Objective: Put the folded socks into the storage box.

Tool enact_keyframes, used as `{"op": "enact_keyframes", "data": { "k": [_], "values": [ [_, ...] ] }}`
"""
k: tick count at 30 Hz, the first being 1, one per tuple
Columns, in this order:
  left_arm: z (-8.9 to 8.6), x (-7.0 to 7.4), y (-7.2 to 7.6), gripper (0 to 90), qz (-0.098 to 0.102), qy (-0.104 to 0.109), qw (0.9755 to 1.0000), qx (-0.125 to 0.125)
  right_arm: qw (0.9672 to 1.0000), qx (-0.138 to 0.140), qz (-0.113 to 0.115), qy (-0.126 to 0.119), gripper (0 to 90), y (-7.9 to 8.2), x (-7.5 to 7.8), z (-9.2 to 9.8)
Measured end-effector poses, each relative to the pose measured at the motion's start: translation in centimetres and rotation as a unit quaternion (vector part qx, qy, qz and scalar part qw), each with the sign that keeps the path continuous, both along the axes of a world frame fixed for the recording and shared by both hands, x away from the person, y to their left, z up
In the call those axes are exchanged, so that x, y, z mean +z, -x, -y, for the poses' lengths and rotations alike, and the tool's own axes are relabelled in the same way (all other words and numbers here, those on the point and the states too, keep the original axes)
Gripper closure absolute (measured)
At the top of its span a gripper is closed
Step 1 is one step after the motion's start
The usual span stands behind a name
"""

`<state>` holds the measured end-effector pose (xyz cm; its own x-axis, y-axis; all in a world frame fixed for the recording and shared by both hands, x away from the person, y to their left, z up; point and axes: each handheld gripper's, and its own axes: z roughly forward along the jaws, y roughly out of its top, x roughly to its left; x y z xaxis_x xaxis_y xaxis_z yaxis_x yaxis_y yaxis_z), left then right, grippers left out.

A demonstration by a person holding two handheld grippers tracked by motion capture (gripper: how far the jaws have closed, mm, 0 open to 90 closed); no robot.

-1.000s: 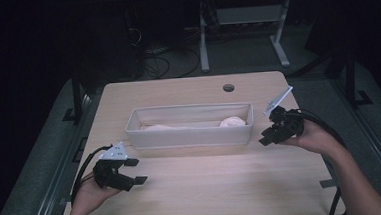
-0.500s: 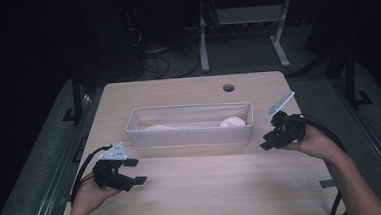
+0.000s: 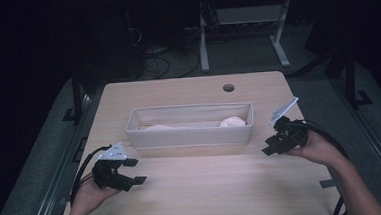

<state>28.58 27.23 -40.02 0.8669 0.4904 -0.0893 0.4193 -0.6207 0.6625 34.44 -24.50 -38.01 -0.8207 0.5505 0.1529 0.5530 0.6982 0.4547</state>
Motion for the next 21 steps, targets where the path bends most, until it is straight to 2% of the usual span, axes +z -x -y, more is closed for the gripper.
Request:
{"op": "enact_keyframes", "data": {
  "k": [21],
  "values": [
    [-0.2, -0.1, 0.0, 28.3, 0.0, -0.003, 1.0, 0.004, 0.9997, -0.014, -0.007, -0.017, 50.1, 1.6, -2.1, 1.1]
  ]
}}
